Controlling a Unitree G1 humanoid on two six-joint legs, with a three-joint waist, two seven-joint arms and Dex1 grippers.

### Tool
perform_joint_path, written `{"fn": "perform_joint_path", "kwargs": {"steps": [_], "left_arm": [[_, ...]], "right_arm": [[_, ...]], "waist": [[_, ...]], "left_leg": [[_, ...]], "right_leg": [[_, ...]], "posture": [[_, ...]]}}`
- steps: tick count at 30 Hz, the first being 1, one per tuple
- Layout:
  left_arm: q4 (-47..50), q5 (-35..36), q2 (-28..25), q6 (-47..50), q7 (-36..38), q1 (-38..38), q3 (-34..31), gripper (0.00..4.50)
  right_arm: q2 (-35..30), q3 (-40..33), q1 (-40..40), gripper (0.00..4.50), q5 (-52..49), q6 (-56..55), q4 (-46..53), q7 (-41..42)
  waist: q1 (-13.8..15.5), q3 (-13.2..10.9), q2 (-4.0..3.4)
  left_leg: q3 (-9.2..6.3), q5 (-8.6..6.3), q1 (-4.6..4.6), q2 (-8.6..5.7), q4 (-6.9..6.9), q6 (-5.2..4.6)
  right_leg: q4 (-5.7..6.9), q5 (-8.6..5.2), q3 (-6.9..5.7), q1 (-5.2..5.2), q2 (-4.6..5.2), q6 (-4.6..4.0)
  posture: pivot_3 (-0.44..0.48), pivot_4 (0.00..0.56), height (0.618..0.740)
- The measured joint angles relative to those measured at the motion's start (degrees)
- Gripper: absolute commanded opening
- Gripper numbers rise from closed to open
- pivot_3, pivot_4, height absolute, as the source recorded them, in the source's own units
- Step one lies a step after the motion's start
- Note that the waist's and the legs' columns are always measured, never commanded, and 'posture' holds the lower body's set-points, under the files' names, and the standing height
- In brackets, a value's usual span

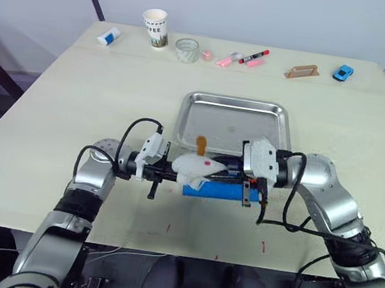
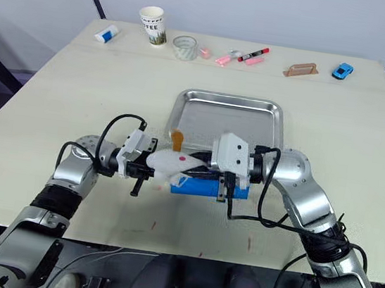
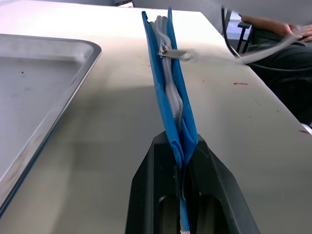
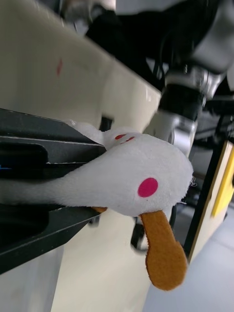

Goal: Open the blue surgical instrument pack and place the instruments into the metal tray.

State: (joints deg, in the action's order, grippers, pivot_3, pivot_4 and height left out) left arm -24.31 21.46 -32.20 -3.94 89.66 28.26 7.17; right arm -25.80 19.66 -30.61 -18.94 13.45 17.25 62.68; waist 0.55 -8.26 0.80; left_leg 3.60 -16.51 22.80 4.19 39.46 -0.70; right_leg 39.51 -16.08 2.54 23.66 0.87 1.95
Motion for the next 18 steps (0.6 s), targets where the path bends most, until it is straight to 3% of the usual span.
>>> {"fn": "perform_joint_path", "kwargs": {"steps": [1, 3, 4, 5, 9, 12, 18], "left_arm": [[0.0, 0.0, 0.3, -0.2, 0.0, 0.0, 0.1, 0.00], [0.0, 0.0, 0.4, -0.3, 0.0, 0.0, 0.1, 0.00], [0.0, 0.0, 0.4, -0.3, 0.0, 0.0, 0.1, 0.00], [-0.1, 0.0, 0.4, -0.3, 0.0, 0.0, 0.0, 0.00], [-0.2, 0.0, 0.4, -0.4, 0.0, 0.0, 0.1, 0.00], [-0.8, 0.0, 0.4, -0.4, 0.0, 0.3, 0.1, 0.00], [-1.1, 0.0, 0.5, -0.5, 0.1, 0.5, 0.1, 0.00]], "right_arm": [[-1.2, 0.5, 0.1, 0.10, 0.5, -0.6, 0.5, 1.1], [-2.5, 1.1, 0.5, 1.10, 1.3, -1.3, 0.5, 2.2], [-3.8, 1.8, 1.2, 1.14, 2.3, -2.3, 0.4, 3.2], [-3.9, 1.8, 1.4, 1.76, 2.3, -2.6, 0.3, 3.4], [-3.8, 1.5, 1.6, 2.92, 1.8, -4.9, 0.3, 4.5], [-3.3, -0.5, 1.4, 4.34, 0.9, -6.1, 0.3, 4.3], [-2.9, -2.9, 1.1, 4.43, -0.4, -6.5, 0.3, 3.1]], "waist": [[0.0, 0.0, 0.00], [0.2, 0.0, 0.01], [0.2, 0.0, 0.01], [0.1, 0.0, 0.01], [0.2, 0.0, 0.01], [0.1, 0.0, 0.01], [0.2, 0.0, 0.01]], "left_leg": [[0.01, 0.00, -0.01, 0.00, 0.00, 0.00], [0.00, 0.00, 0.01, 0.00, 0.00, 0.00], [0.01, 0.00, 0.01, -0.01, 0.00, 0.00], [0.02, 0.00, 0.01, -0.01, 0.00, 0.00], [0.00, 0.00, 0.00, -0.01, 0.00, 0.00], [0.01, 0.00, 0.00, -0.01, 0.00, 0.00], [0.01, 0.00, 0.00, -0.01, 0.00, 0.00]], "right_leg": [[0.00, 0.00, 0.01, 0.00, 0.01, 0.00], [-0.03, 0.00, -0.01, -0.01, 0.01, 0.00], [-0.03, 0.00, 0.00, -0.01, 0.01, 0.00], [-0.05, 0.00, 0.01, -0.01, 0.02, 0.00], [-0.04, 0.00, 0.00, -0.01, 0.00, 0.00], [-0.04, 0.00, 0.01, -0.01, 0.01, 0.00], [-0.04, 0.00, 0.01, -0.01, 0.01, 0.00]], "posture": [[0.000, 0.150, 0.718], [0.000, 0.150, 0.718], [0.000, 0.150, 0.718], [0.000, 0.150, 0.718], [0.000, 0.150, 0.718], [0.000, 0.150, 0.718], [0.000, 0.150, 0.718]]}}
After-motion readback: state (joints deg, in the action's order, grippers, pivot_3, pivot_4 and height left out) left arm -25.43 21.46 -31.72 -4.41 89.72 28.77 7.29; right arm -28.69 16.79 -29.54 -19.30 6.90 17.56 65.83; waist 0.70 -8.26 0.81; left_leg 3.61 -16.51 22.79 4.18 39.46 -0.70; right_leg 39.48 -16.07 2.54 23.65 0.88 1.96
